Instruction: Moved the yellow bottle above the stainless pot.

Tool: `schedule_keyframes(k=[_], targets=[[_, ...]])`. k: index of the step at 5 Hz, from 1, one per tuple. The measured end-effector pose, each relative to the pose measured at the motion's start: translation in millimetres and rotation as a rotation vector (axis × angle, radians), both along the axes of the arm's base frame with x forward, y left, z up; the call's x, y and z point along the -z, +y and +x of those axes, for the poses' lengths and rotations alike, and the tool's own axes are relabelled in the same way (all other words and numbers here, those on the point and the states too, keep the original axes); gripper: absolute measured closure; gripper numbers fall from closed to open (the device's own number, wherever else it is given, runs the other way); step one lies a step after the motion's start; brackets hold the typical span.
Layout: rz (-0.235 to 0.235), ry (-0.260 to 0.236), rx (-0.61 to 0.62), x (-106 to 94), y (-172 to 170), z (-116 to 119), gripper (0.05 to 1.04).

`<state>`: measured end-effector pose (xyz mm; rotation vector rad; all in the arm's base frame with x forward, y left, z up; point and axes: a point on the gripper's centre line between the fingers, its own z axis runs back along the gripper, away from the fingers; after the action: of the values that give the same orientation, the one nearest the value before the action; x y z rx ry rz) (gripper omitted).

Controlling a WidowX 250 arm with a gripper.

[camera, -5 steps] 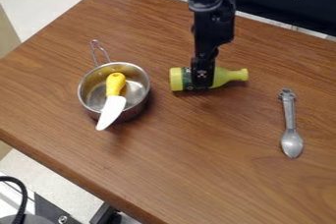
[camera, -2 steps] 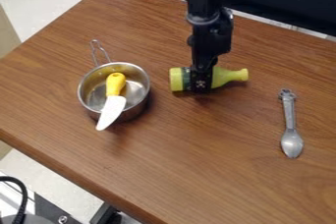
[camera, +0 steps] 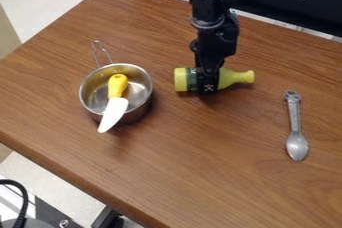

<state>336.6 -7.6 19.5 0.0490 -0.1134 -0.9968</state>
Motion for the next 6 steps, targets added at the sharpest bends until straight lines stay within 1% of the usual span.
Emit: schedule_keyframes(k=[1,2,3,4,5,6], targets=[[-0.019,-0.001,-0.155,-1.2,1,0,0.461],[-0.031,-0.011,-0.348,-3.2,6,3,0.461],[-0.024,-0.063,-0.585,-8.6,15,12,0.461],[-0.052,-0.091,-0.774,-22.7,26,26,0.461],[-0.057,-0.116,-0.872,-24.6,42,37,0.461],[-0.059,-0.122,-0.928,-28.7,58,44,0.461]])
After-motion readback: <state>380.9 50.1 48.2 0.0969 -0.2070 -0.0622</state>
